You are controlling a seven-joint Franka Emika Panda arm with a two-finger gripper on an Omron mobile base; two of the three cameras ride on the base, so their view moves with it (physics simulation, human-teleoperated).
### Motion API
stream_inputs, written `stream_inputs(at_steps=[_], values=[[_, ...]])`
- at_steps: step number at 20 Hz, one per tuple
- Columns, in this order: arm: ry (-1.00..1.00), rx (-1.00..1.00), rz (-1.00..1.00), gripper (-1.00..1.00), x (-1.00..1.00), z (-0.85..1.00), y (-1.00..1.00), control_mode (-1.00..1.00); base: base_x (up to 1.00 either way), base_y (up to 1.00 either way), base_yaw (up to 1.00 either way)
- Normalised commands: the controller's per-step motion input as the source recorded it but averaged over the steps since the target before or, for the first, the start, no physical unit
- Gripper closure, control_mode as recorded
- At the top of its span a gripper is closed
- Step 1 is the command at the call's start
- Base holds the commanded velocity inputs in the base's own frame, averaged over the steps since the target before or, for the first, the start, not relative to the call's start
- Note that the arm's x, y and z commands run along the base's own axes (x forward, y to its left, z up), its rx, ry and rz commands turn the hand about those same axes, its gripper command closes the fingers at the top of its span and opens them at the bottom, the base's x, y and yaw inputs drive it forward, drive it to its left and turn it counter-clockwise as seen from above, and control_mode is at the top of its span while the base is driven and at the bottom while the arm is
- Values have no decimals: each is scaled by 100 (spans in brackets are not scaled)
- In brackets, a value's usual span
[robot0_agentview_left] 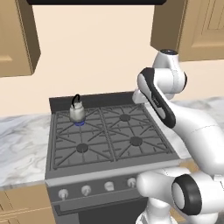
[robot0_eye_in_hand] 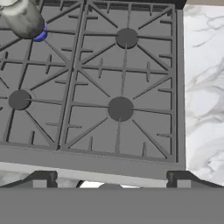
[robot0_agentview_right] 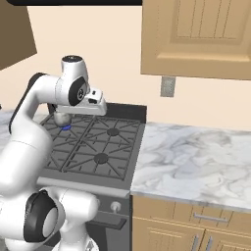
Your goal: Lower the heat of the kettle.
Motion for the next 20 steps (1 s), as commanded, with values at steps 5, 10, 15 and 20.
stream_inputs(at_steps=[5, 10, 15, 20], values=[[0, 0, 0, -100, 0, 0, 0, 100, 61, -13, 0], [0, 0, 0, -100, 0, 0, 0, 100, 51, -8, 0], [0, 0, 0, -100, 0, 0, 0, 100, 21, -1, -1], [-3, -1, 1, -100, 0, 0, 9, -100, 1, 0, 0]])
